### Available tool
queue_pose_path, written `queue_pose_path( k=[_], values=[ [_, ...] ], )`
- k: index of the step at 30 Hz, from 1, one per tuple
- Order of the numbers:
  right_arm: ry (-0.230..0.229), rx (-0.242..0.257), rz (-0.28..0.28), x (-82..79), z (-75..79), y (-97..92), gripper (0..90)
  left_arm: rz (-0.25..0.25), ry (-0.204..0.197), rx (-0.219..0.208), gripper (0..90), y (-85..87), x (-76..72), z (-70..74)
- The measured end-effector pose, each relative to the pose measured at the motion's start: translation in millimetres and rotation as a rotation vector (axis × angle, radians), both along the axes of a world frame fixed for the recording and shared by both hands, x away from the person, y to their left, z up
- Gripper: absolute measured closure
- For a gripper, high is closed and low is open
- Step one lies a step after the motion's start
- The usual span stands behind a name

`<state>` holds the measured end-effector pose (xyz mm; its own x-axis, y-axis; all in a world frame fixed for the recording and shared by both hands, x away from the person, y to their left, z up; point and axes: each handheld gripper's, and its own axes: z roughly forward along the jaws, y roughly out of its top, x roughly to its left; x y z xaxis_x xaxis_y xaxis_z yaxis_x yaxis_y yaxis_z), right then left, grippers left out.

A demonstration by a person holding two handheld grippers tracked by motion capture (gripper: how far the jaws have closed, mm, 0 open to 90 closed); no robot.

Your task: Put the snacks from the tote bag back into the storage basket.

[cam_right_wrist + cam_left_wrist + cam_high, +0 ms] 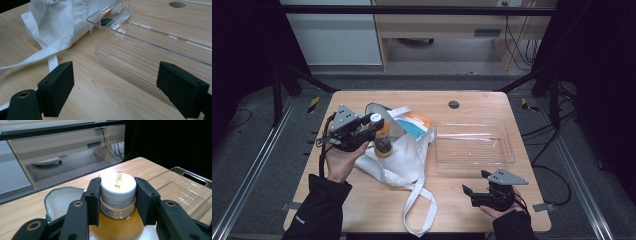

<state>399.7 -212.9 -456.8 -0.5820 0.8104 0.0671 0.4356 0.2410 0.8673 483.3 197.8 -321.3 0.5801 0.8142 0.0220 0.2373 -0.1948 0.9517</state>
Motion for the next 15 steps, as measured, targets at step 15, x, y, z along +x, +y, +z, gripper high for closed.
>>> queue_pose_path(
  k=[15],
  values=[
    [0.004, -0.003, 0.002, 0.1, -0.4, 0.5, 14.7, -0.082, -0.012, 0.008, 58.5, -19.6, -15.6, 6.2]
  ],
)
